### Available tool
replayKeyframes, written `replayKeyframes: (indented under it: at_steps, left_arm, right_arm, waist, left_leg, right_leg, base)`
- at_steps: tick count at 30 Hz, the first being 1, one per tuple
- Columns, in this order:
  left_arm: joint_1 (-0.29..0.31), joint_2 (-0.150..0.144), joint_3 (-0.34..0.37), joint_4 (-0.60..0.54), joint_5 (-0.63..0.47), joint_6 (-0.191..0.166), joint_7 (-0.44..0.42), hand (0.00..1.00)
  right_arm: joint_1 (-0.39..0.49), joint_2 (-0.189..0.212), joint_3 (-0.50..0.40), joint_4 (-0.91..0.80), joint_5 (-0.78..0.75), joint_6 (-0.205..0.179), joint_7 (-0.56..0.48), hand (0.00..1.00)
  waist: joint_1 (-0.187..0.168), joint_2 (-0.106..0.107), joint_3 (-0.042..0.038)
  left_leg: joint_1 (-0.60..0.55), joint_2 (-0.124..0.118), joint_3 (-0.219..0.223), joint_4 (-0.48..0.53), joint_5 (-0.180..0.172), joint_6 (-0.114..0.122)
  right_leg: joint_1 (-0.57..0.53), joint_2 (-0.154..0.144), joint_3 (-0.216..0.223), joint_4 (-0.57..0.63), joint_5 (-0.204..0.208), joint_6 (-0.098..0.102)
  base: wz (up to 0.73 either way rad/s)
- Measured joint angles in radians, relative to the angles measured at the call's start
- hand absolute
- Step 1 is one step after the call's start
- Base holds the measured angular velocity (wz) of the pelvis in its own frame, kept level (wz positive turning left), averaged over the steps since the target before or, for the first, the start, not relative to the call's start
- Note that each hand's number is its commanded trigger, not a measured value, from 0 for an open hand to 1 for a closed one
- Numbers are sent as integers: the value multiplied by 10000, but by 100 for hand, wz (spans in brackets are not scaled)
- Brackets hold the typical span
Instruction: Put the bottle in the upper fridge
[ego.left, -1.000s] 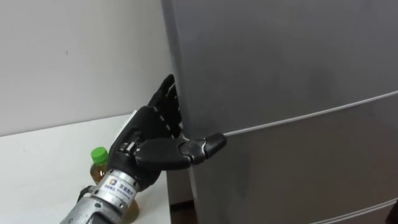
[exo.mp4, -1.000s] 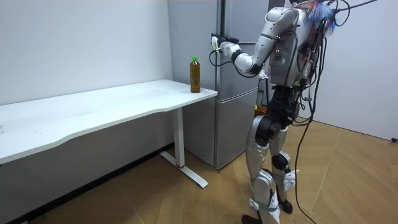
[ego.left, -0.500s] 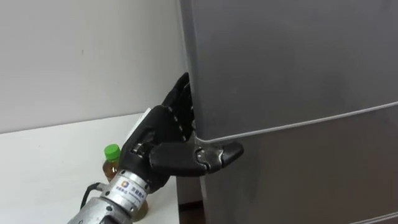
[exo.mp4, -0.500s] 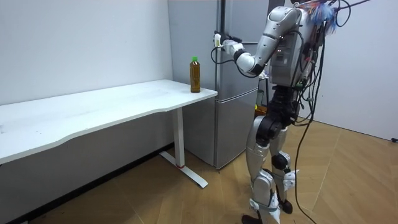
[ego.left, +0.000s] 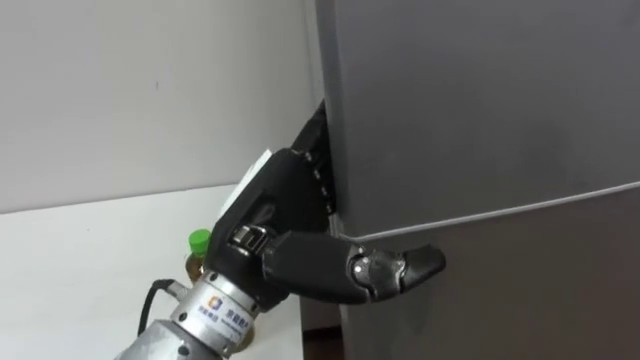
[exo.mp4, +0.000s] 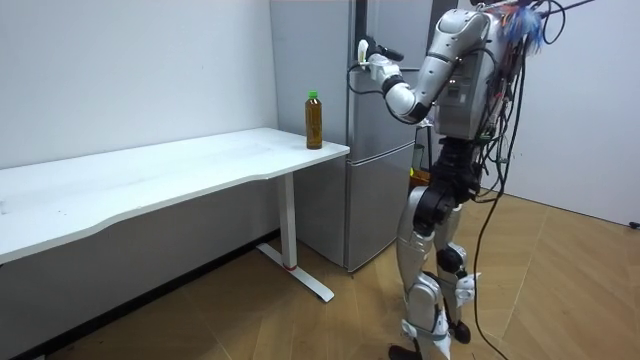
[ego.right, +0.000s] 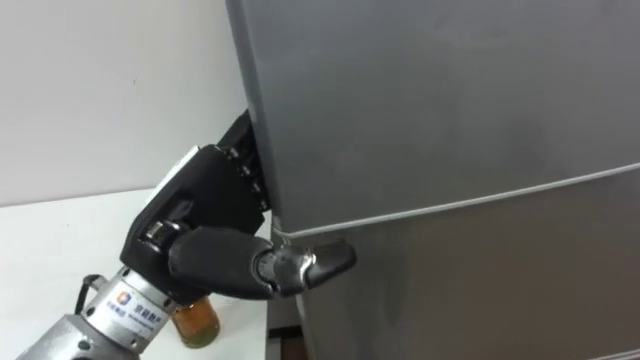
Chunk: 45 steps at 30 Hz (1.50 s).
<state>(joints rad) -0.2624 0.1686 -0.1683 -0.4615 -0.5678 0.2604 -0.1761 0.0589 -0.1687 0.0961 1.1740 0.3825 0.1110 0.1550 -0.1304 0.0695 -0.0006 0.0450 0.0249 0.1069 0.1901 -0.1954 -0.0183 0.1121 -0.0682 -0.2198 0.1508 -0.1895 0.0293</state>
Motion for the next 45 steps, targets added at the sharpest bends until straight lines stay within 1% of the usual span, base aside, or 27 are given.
replayKeyframes:
  at_steps: [5,8,10,12,17,29,32,44,45]
  left_arm:
    - [302,-8,-6,-212,203,0,-360,0]
    - [427,-25,-9,-307,316,-6,-591,0]
    - [450,-33,-15,-313,318,-20,-688,0]
    - [557,-51,-36,-421,318,-42,-778,0]
    - [652,-74,-133,-545,312,-90,-919,0]
    - [806,-46,-485,-551,305,-482,-927,0]
    - [832,-53,-527,-551,309,-519,-931,0]
    - [852,-54,-624,-551,314,-706,-934,0]
    - [851,-60,-625,-551,313,-710,-934,61]
  right_arm:
    - [10,29,1,37,11,-192,2,0]
    - [16,30,7,44,-4,-267,1,0]
    - [13,30,7,42,-62,-288,6,0]
    - [22,39,7,43,-69,-292,6,0]
    - [9,40,148,32,-63,-286,-3,0]
    - [-27,12,590,-5,58,-387,-98,0]
    - [-11,12,592,-4,59,-464,-95,0]
    - [-9,5,692,-4,63,-560,-88,0]
    - [-9,5,693,-1,75,-563,-87,0]
  waist:
    - [-1,-129,34]
    - [15,-150,38]
    - [18,-171,25]
    - [9,-207,-11]
    - [28,-287,-12]
    - [27,-356,9]
    - [28,-363,12]
    - [30,-354,6]
    - [29,-351,4]
  left_leg:
    - [0,0,5,90,7,7]
    - [-2,-4,6,109,11,14]
    - [-4,-9,18,110,21,27]
    - [-37,-10,24,119,22,28]
    - [-58,-12,15,117,23,28]
    - [-94,-12,8,142,22,28]
    - [-98,-14,9,152,22,28]
    - [-146,-15,14,160,22,28]
    - [-148,-15,17,160,22,28]
  right_leg:
    - [-12,-5,0,-1,-3,4]
    - [-13,-8,10,-8,-7,11]
    - [-27,-9,39,-8,-11,16]
    - [-56,-11,41,-4,-11,17]
    - [-57,-14,-1,-1,-10,16]
    - [-80,-20,-2,-4,-10,17]
    - [-80,-24,-1,-8,-13,20]
    - [-119,-24,-2,-16,-13,21]
    - [-121,-24,-1,-18,-13,21]
  base:
    - [0]
    - [0]
    - [0]
    - [0]
    - [0]
    - [0]
    - [0]
    - [0]
    - [0]
